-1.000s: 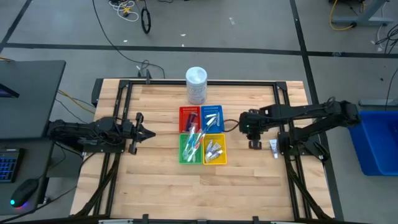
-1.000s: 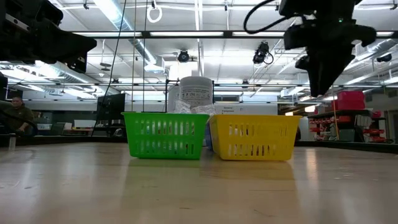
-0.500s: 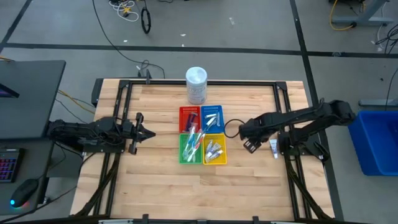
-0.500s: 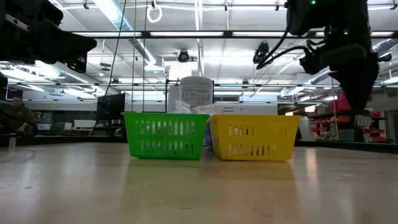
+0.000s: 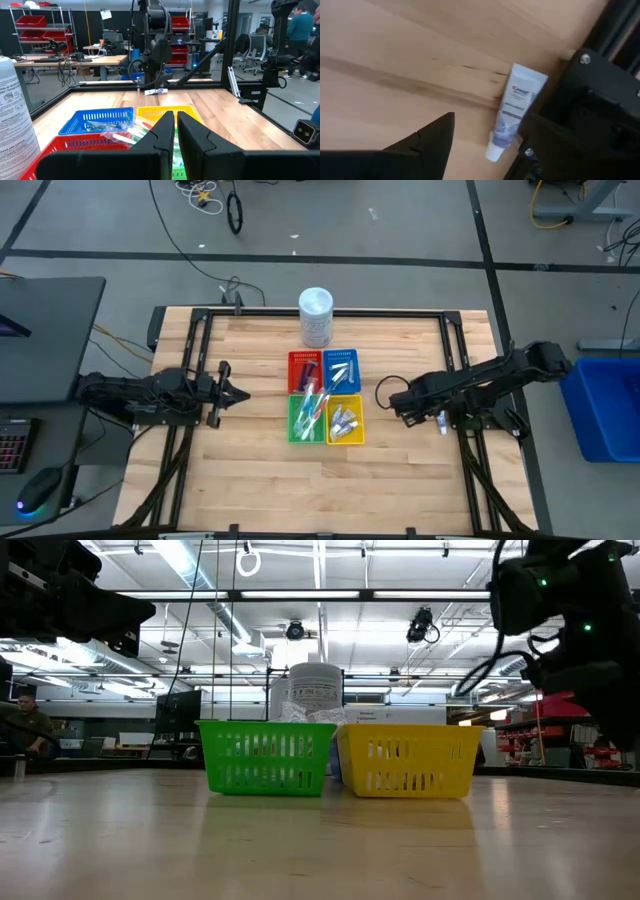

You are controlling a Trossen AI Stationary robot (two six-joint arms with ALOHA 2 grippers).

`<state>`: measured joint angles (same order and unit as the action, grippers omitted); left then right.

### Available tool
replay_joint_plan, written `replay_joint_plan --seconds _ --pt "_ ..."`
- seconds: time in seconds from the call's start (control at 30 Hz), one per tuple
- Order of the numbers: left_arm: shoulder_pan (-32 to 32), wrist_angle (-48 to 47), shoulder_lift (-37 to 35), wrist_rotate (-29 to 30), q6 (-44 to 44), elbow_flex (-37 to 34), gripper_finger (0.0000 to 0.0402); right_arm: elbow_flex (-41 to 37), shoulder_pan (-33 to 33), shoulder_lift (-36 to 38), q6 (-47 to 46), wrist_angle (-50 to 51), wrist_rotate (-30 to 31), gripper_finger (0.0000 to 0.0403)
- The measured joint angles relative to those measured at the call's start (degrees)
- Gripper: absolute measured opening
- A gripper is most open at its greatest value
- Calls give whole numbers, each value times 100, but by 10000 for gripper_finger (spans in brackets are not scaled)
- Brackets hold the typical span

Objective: Pick & Place Travel size toiletries
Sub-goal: Put the white toothpaste into the yellow bin

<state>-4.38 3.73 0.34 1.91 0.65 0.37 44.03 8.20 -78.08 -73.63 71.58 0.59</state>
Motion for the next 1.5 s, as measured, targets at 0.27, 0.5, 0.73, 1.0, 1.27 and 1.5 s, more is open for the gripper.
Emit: replay_joint_plan --seconds 0.27,0.5,0.73,1.0,1.27,1.5 --pt "1 0 0 0 0 2 27 -330 107 -11 -434 -95 -174 275" --pt "-1 -1 0 2 -1 -1 27 -319 418 -117 -941 -573 -356 267" --pt "-1 -1 0 0 0 -1 27 -319 739 -312 -1500 -315 -427 255" --pt "1 -1 0 1 1 1 27 -319 1055 -802 -2041 -163 -419 265" --pt "1 1 0 2 2 0 27 -328 1333 -1138 -2493 -292 -492 272" --pt "2 -1 2 2 1 1 27 -619 1540 -951 -3073 -904 -454 250"
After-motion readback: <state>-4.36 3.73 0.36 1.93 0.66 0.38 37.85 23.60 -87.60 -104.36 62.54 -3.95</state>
